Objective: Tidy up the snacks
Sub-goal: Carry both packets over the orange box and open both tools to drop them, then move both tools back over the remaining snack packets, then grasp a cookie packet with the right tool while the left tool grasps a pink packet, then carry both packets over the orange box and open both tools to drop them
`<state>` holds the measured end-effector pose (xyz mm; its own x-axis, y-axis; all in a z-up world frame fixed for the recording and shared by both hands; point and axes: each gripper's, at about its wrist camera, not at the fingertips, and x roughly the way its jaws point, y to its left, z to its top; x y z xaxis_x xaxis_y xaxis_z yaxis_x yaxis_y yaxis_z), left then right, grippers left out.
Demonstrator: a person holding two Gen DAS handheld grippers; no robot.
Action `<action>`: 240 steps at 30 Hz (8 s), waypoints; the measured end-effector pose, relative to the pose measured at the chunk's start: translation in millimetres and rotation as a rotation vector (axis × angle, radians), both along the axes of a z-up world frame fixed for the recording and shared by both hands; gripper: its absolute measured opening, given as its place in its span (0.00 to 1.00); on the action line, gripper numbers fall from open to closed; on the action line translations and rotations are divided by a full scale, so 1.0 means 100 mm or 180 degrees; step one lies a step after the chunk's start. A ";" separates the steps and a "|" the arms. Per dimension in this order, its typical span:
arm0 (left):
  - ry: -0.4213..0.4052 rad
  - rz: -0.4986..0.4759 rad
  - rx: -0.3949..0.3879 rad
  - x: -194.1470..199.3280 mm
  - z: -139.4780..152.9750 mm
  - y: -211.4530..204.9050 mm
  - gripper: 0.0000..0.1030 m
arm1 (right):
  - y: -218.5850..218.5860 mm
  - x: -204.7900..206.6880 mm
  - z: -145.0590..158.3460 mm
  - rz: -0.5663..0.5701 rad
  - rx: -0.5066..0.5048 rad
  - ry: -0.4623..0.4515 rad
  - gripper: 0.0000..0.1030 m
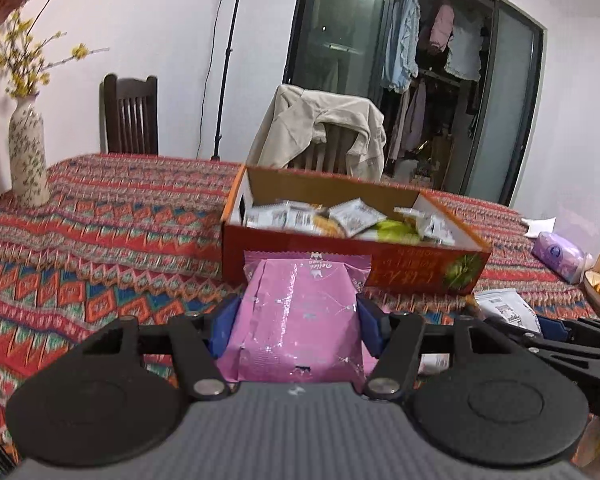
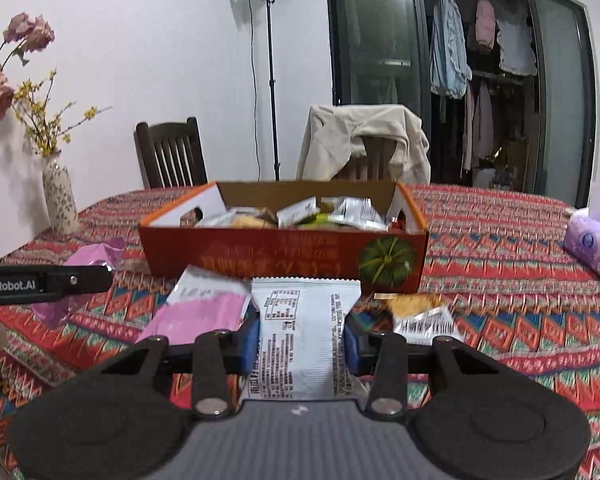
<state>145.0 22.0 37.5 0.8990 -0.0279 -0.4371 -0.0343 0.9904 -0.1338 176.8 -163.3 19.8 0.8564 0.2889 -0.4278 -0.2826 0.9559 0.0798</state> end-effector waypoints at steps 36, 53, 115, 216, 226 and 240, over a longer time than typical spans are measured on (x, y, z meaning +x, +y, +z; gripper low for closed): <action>-0.0259 0.0124 0.0118 1.93 0.53 -0.29 0.61 | -0.06 1.93 0.42 -0.0258 0.0257 -0.0298 0.39; -0.0031 0.0335 0.0027 2.17 0.19 -0.05 1.00 | -0.02 2.08 0.01 -0.0220 0.0144 -0.0049 1.00; 0.0095 0.0170 -0.0095 0.64 -0.35 0.55 1.00 | -0.86 0.77 -0.44 -0.0128 -0.0414 0.0746 1.00; 0.0650 0.0163 0.0162 0.60 -0.44 -0.51 0.70 | -0.78 0.77 -0.27 -0.0166 0.0097 -0.0051 0.49; 0.0365 0.0029 0.0070 0.54 -0.19 -0.49 0.70 | -0.76 0.71 -0.13 -0.0094 0.0170 -0.0302 0.49; -0.0338 0.0015 0.0122 0.97 0.46 -0.49 0.70 | -0.44 0.97 0.40 -0.0110 0.0191 -0.0367 0.48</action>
